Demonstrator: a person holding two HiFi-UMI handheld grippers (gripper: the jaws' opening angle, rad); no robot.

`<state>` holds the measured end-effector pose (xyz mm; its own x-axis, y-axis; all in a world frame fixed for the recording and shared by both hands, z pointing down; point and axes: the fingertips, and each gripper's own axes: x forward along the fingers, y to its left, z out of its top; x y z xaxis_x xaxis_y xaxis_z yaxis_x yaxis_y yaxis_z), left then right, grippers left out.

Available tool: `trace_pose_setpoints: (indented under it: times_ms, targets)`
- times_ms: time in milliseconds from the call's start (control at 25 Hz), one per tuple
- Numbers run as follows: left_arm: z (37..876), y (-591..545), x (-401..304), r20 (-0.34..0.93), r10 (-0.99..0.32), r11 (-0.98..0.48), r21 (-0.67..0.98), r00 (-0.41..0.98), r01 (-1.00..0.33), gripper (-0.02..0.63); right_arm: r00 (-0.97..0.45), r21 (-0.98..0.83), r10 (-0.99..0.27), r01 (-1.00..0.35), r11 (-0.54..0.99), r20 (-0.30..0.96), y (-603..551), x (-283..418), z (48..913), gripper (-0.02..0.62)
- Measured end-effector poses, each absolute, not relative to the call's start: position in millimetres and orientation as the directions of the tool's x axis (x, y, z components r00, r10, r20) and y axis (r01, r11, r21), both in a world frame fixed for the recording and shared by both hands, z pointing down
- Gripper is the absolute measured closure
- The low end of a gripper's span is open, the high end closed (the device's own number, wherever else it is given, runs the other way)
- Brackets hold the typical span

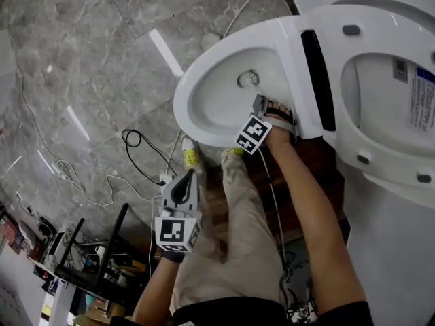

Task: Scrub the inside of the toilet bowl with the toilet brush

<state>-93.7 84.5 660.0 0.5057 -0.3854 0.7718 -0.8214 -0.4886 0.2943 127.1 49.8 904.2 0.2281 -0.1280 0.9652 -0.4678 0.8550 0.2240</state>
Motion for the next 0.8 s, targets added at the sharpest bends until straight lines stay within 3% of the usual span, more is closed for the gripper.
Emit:
trace_pose_setpoints:
  times_ms: [80,240,320,480,800]
  targets:
    - [658,83,-99,0.775,-0.387,-0.487,0.288,0.499,-0.824,0.588,0.220,0.221,-0.120,-0.521,0.824,0.968,51,128,904,0.439]
    - [654,78,-103,0.764,-0.400,-0.498,0.283,0.506,-0.820,0.588,0.220,0.209,-0.113,-0.487,0.848,0.969,43,132,904,0.439]
    - [650,78,-106,0.759,-0.408,-0.498,0.281,0.508,-0.820,0.588,0.193,0.173,-0.078,-0.548,0.818,0.978,38,130,903,0.439]
    - [637,83,-104,0.746,-0.406,-0.515,0.292,0.529,-0.806,0.588,0.118,0.083,0.007,-0.737,0.671,0.993,25,136,886,0.437]
    - [560,77,-106,0.710,-0.374,-0.589,0.315,0.597,-0.744,0.588,-0.031,-0.038,0.024,-0.922,0.386,0.999,68,119,799,0.437]
